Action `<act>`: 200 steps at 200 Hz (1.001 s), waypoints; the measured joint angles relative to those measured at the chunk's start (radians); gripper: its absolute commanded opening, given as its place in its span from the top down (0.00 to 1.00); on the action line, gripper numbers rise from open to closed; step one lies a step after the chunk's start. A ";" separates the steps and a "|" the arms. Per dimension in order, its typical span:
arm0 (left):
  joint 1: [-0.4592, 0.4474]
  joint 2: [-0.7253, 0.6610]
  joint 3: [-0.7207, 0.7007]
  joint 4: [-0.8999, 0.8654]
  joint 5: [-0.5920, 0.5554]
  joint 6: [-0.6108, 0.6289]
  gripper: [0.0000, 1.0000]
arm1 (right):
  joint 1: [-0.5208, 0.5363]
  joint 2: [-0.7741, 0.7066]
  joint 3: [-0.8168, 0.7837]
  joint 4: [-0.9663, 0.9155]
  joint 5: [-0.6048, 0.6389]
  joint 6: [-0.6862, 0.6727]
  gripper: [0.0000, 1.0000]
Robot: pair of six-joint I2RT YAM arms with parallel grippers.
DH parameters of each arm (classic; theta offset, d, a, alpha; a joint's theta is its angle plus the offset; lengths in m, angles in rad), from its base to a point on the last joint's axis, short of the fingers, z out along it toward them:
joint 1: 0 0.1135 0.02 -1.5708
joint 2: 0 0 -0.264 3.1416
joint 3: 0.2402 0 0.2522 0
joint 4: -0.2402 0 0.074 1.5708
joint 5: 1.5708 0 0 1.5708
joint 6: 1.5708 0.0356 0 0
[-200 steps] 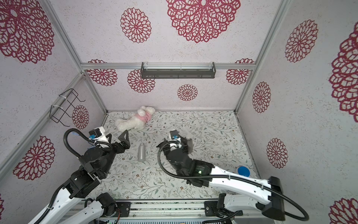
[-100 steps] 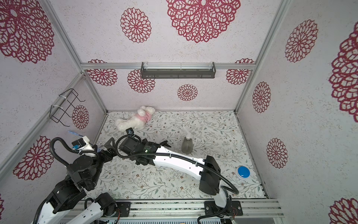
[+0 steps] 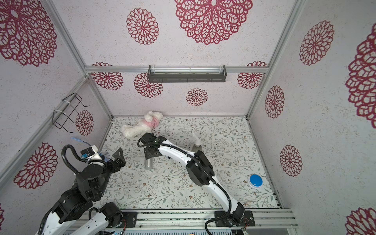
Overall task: Attach spray nozzles to spray bottles
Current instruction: Pick up the spray bottle from the center of the board.
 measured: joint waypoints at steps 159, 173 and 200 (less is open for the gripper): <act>0.003 0.008 -0.044 0.044 0.059 -0.022 0.03 | 0.003 0.134 0.100 -0.019 -0.086 0.053 0.40; 0.003 0.005 -0.050 0.046 0.061 -0.022 0.03 | 0.002 0.138 0.103 -0.017 -0.084 0.053 0.41; 0.003 0.008 -0.055 0.051 0.075 -0.022 0.03 | -0.005 0.142 0.106 -0.012 -0.079 0.052 0.51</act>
